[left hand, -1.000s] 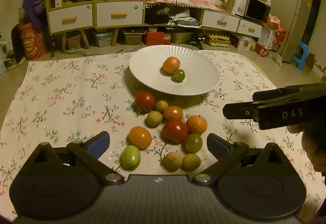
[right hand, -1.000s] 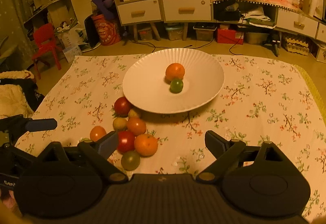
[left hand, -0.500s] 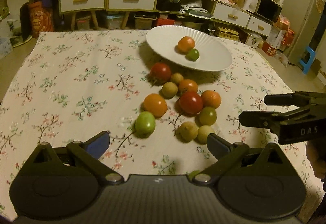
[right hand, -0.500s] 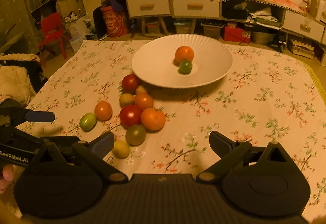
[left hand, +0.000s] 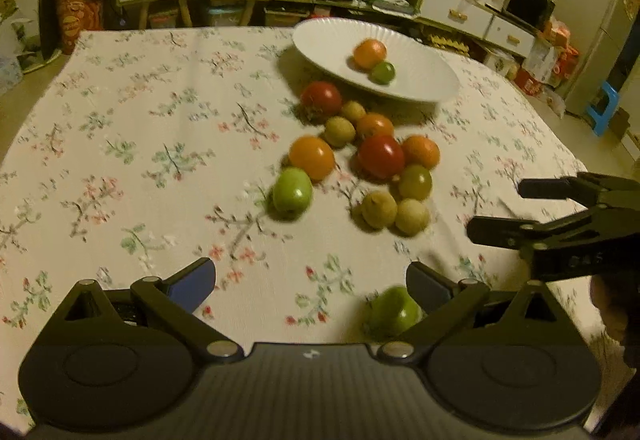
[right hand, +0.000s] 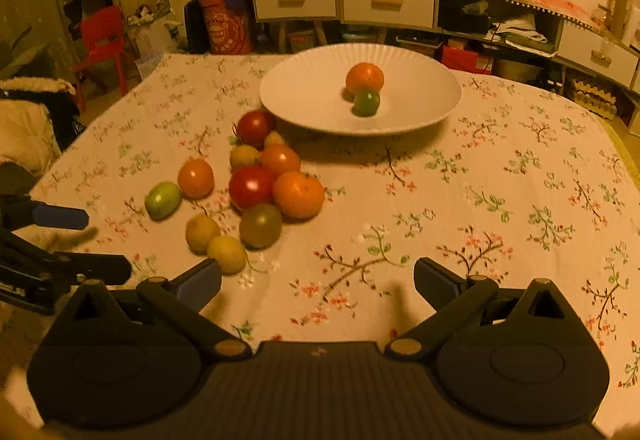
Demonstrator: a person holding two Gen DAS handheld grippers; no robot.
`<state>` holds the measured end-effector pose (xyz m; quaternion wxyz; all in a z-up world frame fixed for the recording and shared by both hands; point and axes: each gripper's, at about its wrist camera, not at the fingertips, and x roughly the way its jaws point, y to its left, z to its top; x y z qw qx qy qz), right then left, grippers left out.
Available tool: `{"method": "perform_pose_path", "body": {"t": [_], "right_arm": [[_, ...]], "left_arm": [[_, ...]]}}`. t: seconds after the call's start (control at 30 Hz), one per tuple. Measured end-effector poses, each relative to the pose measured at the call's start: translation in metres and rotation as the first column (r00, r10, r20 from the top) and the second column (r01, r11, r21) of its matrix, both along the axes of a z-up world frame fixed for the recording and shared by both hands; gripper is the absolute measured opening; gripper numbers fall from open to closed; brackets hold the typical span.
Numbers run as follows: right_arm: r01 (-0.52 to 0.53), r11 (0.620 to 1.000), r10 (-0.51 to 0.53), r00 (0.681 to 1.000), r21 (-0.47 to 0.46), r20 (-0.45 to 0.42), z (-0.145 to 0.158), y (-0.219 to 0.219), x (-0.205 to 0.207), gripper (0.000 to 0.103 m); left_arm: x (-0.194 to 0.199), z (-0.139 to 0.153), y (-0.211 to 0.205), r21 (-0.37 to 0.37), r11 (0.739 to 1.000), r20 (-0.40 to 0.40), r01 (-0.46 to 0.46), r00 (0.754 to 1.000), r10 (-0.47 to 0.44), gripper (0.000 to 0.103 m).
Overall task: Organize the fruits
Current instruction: 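Grasp a large green tomato with the left gripper while the right gripper grasps a pale yellow tomato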
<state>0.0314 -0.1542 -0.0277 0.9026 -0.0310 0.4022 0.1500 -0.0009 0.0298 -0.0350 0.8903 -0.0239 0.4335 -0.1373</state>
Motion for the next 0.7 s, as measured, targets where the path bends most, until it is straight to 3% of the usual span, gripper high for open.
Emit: {"method": "perform_pose_path", "body": {"t": [0.33,0.57,0.7], "right_arm": [[-0.059,0.997,0.059,0.998,-0.054,-0.007,-0.017,0.018,-0.007,0.101],[-0.115,0.992,0.116,0.993,-0.048,0.007,-0.016,0.029,-0.01,0.087],[-0.153,0.988,0.154,0.988,-0.028,0.014,-0.015,0.034,-0.01,0.074]], "left_arm": [[-0.017,-0.01,-0.02,-0.014,0.993,-0.029,0.113,0.993,-0.114,0.096],[-0.022,-0.01,-0.028,-0.009,0.988,-0.022,0.157,0.987,-0.157,0.077],[-0.023,-0.01,-0.033,-0.013,0.983,-0.023,0.184,0.983,-0.184,0.064]]}}
